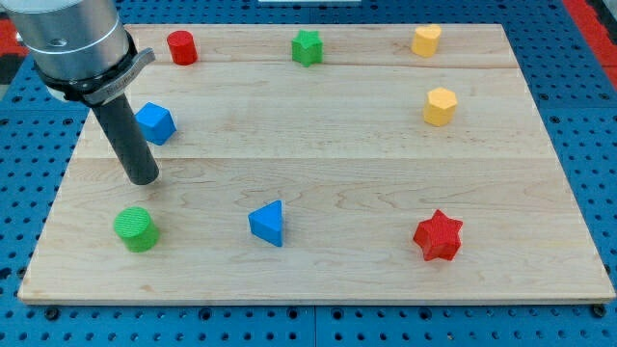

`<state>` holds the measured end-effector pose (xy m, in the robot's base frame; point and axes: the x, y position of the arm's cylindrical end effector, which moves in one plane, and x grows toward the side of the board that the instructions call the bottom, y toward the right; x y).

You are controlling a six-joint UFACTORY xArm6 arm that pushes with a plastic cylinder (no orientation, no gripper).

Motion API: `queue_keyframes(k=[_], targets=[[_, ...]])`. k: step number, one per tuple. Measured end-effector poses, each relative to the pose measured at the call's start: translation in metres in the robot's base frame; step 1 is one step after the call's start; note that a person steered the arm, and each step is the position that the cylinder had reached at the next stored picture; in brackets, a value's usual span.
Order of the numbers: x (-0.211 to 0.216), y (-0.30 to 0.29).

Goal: Push hexagon above the red star

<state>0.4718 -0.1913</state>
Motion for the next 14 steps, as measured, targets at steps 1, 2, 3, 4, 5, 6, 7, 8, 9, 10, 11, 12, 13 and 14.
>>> queue_keyframes(k=[1, 2, 3, 4, 5, 6, 7, 8, 9, 10, 11, 12, 13, 14], targets=[[0.0, 0.0], [0.0, 0.0], [-0.001, 0.0], [-0.001, 0.0], [-0.001, 0.0], [-0.001, 0.001], [-0.001, 0.001], [-0.001, 0.001], [-0.001, 0.01], [-0.013, 0.049], [-0.03, 0.114], [-0.029, 0.213], [-0.039, 0.326], [-0.069, 0.414]])
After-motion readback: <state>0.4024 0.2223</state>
